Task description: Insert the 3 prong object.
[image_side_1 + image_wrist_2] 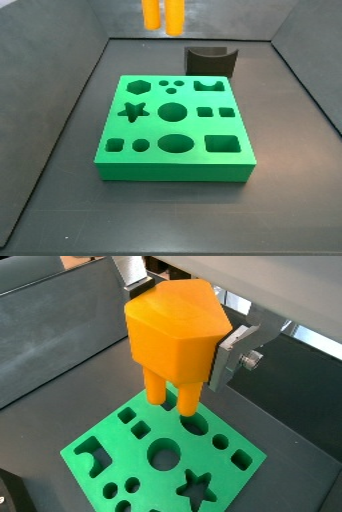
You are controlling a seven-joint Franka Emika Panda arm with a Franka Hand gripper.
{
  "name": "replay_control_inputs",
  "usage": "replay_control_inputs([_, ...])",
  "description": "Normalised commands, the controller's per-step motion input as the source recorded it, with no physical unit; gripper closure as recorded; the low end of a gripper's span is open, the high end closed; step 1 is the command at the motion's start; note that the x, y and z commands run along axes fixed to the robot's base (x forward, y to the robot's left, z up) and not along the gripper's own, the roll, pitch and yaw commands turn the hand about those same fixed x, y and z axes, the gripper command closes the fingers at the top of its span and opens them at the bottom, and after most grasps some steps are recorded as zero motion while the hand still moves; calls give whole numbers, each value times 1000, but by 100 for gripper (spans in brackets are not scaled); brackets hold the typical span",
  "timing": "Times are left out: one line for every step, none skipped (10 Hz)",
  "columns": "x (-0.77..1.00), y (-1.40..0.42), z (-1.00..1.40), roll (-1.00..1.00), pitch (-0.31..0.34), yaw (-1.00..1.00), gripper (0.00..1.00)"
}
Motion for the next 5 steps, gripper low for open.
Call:
replay_control_inputs([180,29,-54,0,0,60,100])
replay_control_inputs([220,20,-103,-53,0,143,100])
replay_control_inputs([34,91,-274,-129,0,0,100])
replay_control_inputs([66,140,-446,0,0,17,100])
replay_control_inputs([0,97,-340,-36,0,0,100])
